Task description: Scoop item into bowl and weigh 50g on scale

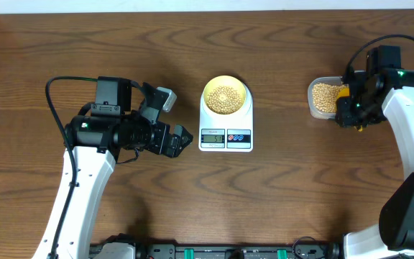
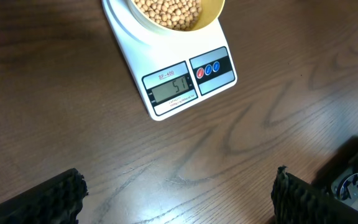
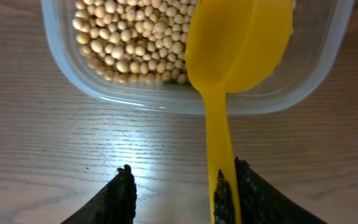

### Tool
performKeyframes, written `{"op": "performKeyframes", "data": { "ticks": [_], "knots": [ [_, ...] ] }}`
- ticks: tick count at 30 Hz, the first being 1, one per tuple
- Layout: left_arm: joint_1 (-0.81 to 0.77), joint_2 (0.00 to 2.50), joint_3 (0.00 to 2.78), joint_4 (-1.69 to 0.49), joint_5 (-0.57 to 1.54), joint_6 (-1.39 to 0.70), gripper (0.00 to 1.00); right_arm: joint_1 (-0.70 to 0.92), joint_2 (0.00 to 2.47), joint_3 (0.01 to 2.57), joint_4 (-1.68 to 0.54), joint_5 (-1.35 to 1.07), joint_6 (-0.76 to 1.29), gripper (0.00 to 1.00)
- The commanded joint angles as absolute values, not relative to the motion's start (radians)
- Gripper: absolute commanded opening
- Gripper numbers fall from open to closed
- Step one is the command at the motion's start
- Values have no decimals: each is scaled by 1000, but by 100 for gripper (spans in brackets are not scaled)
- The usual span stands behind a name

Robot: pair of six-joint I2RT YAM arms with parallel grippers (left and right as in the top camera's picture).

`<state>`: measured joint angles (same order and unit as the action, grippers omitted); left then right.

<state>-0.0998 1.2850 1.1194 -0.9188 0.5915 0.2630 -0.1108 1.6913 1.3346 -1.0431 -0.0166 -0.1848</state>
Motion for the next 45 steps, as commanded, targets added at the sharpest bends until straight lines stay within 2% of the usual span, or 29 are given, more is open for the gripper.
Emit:
{"op": "performKeyframes", "data": {
  "ticks": [1, 7, 8, 13, 15, 16, 17, 18, 19, 22, 26, 31, 32, 35, 40, 45],
  "knots": [
    [-95, 1288, 1114, -922, 583, 269, 98, -105, 1691, 1331, -1045, 26, -179, 49],
    [-95, 1288, 1114, -922, 583, 269, 98, -106, 1691, 1331, -1044, 27, -179, 49],
    [-95, 1288, 1114, -922, 583, 269, 98, -106, 1691, 1331, -1044, 27, -180, 46],
    [-95, 1288, 1114, -922, 583, 269, 98, -106, 1691, 1331, -1044, 27, -179, 11],
    [-95, 1288, 1114, -922, 583, 269, 98, -106, 1691, 1331, -1044, 27, -179, 4],
    [-95, 1288, 1114, -922, 583, 269, 98, -106, 1691, 1331, -1044, 27, -179, 4],
    [-95, 1288, 1114, -922, 583, 269, 98, -106, 1691, 1331, -1045, 28, -179, 6],
    [-95, 1288, 1114, -922, 583, 269, 98, -106, 1691, 1331, -1045, 29, -179, 18],
    [-95, 1288, 1114, -922, 583, 269, 98, -106, 1691, 1331, -1047, 33, -173, 36],
    [-95, 1288, 1114, -922, 583, 269, 98, -106, 1691, 1332, -1048, 39, -114, 59],
    [-95, 1288, 1114, -922, 583, 269, 98, -113, 1691, 1331, -1076, -7, -45, 71],
    [-95, 1288, 1114, -922, 583, 269, 98, -200, 1691, 1313, -1117, -224, -32, 71],
    [-95, 1288, 1114, -922, 583, 269, 98, -255, 1691, 1288, -1092, -356, -30, 70],
    [-95, 1288, 1114, -922, 583, 269, 98, -332, 1691, 1238, -1038, -553, -30, 69],
    [-95, 1288, 1114, -922, 583, 269, 98, -393, 1691, 1142, -957, -648, -30, 74],
    [-95, 1288, 1114, -922, 583, 269, 98, -394, 1691, 1083, -831, -760, -15, 74]
  ]
}}
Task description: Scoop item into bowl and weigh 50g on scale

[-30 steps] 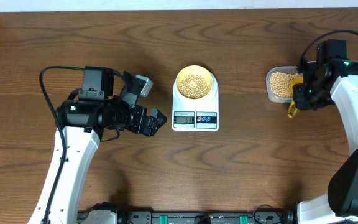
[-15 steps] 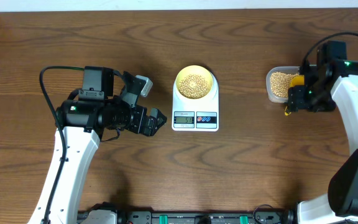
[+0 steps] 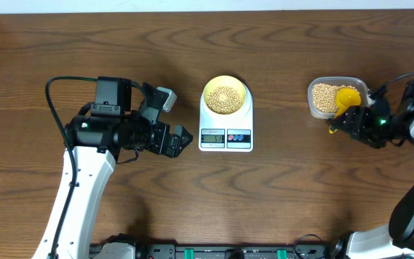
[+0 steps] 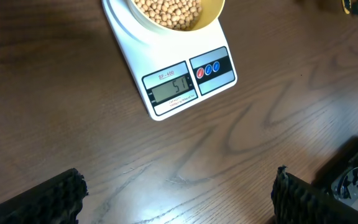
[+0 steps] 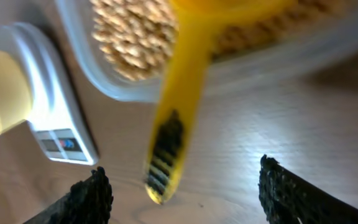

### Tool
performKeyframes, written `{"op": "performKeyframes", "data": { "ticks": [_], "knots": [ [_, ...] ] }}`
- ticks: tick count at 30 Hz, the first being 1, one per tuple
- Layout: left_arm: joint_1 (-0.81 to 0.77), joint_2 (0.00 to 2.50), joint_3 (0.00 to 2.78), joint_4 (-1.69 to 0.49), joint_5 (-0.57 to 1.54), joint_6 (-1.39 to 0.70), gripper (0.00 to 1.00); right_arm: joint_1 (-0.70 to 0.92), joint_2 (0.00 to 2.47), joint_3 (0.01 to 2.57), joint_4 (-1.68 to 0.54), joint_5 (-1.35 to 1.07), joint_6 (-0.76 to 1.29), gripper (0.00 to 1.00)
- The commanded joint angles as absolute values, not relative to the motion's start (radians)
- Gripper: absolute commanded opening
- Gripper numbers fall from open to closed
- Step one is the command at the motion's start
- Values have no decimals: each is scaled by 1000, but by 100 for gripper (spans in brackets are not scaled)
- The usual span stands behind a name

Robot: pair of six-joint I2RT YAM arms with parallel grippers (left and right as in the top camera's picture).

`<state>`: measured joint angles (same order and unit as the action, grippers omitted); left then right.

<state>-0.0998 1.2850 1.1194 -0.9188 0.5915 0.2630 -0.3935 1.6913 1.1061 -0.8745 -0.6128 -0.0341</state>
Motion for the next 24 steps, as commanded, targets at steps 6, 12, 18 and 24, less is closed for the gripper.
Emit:
{"op": "performKeyframes", "data": {
  "ticks": [6, 12, 18, 24],
  "knots": [
    [-95, 1288, 1114, -922, 583, 269, 98, -394, 1691, 1023, -696, -759, 60, 56],
    [-95, 1288, 1114, -922, 583, 269, 98, -394, 1691, 977, -671, -759, 109, 48],
    [-95, 1288, 1114, -922, 583, 269, 98, -393, 1691, 966, -664, -759, 139, 41],
    [-95, 1288, 1114, -922, 583, 269, 98, -394, 1691, 966, -642, -759, 172, 22]
  ]
}}
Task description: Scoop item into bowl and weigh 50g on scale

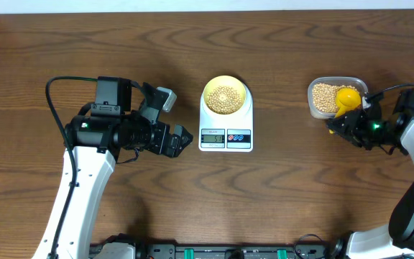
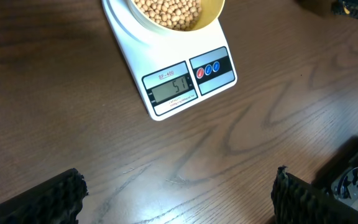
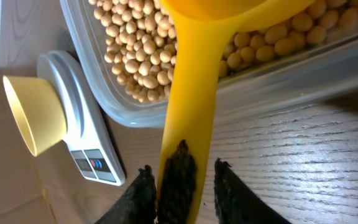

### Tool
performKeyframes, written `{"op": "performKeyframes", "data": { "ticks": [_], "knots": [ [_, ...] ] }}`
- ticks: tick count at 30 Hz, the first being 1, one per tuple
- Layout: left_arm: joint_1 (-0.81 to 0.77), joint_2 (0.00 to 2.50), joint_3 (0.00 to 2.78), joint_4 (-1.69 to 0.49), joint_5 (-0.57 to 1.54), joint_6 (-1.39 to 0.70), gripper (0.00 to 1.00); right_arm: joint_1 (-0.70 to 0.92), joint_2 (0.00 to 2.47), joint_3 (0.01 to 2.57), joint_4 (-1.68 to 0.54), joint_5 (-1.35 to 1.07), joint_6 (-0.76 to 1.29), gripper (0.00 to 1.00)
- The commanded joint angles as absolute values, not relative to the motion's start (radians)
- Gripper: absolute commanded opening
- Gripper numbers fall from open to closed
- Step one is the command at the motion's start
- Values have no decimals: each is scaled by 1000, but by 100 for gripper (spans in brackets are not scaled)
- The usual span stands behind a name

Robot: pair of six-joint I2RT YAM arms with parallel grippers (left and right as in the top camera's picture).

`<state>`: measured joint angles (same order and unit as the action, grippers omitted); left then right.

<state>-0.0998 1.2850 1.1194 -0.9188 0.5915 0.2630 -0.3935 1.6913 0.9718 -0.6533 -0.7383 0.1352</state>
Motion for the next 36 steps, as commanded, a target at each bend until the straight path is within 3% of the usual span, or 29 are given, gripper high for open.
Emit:
{"op": "performKeyframes", "data": {
  "ticks": [1, 7, 15, 21, 36],
  "knots": [
    [-95, 1288, 1114, -922, 583, 269, 98, -394, 1691, 966, -638, -759, 182, 19],
    [-95, 1288, 1114, -922, 583, 269, 98, -394, 1691, 967, -632, -759, 183, 2],
    [-95, 1288, 1114, -922, 583, 269, 98, -394, 1691, 980, -677, -778, 182, 2],
    [-95, 1288, 1114, -922, 583, 269, 98, -394, 1665, 1076, -838, -766, 101, 2],
    [-95, 1288, 1114, -922, 583, 269, 98, -380, 1502, 1267, -1060, -493, 31, 2]
  ]
}}
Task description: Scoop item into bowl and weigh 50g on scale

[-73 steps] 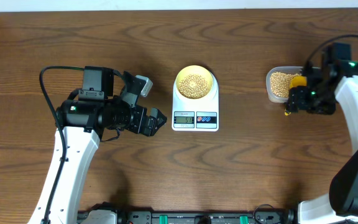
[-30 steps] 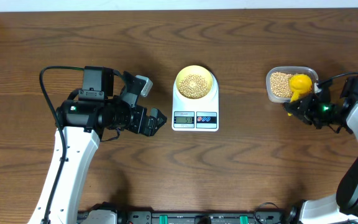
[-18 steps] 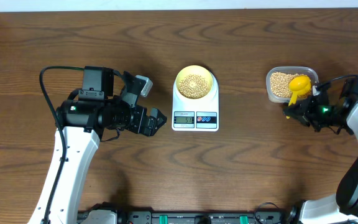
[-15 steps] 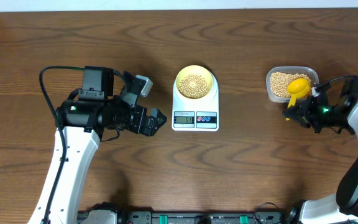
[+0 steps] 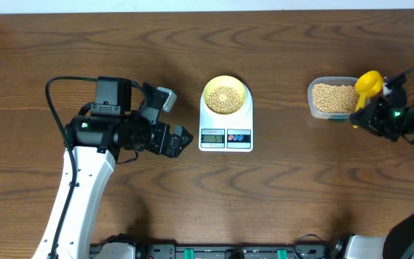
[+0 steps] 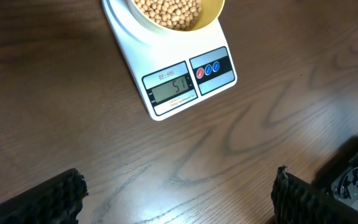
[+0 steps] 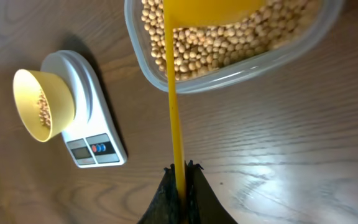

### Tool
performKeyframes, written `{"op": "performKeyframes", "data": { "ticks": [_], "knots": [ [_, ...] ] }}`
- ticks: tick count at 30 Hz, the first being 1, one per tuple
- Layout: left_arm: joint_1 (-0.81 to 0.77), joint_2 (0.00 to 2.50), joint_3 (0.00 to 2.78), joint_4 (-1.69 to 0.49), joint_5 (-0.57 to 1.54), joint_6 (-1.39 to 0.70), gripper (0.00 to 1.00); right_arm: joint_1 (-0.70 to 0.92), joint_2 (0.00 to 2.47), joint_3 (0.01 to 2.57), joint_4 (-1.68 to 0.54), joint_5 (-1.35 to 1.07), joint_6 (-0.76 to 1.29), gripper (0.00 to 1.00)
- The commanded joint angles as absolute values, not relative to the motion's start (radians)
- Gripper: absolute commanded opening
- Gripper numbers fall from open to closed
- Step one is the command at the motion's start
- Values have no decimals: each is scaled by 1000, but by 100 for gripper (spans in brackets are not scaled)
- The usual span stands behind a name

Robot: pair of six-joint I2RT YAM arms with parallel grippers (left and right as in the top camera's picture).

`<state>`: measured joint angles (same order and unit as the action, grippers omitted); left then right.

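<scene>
A white scale (image 5: pixel 226 124) carries a yellow bowl (image 5: pixel 226 96) of soybeans; its display (image 6: pixel 171 89) reads 51. To the right a clear tub (image 5: pixel 331 98) holds more soybeans. My right gripper (image 7: pixel 179 169) is shut on the handle of a yellow scoop (image 5: pixel 368 82), whose cup hangs over the tub's right end (image 7: pixel 210 9). My left gripper (image 5: pixel 180 139) stands open above bare table, left of the scale, with nothing between its fingers (image 6: pixel 53 198).
Dark wooden table (image 5: pixel 279 201) all round. A white wall strip runs along the far edge (image 5: pixel 207 5). The left arm's body (image 5: pixel 106 129) lies over the table's left part.
My right gripper has shut on the scoop's handle and moved right, lifting the scoop; its cup is now over the tub's right end. The left arm and scale reading are unchanged.
At first my right gripper held the scoop with its cup in the tub. Then the gripper stood open beside the handle, the scoop resting on the tub. It closed in around the handle, and now grips it, raised. The scale read 51 throughout.
</scene>
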<state>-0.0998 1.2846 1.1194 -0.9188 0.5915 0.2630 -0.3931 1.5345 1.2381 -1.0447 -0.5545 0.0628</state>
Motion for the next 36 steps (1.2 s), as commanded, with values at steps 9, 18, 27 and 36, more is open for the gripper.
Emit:
{"op": "performKeyframes", "data": {
  "ticks": [9, 18, 27, 36],
  "knots": [
    [-95, 1288, 1114, -922, 583, 269, 98, -242, 1481, 1373, -1114, -362, 28, 2],
    [-95, 1288, 1114, -922, 583, 269, 98, -134, 1504, 1387, -1100, 36, 27, 1],
    [-95, 1288, 1114, -922, 583, 269, 98, -133, 1615, 1377, -1136, -99, -85, 1],
    [-95, 1288, 1114, -922, 583, 269, 98, -131, 1674, 1377, -1141, -118, -106, 1]
  ]
}}
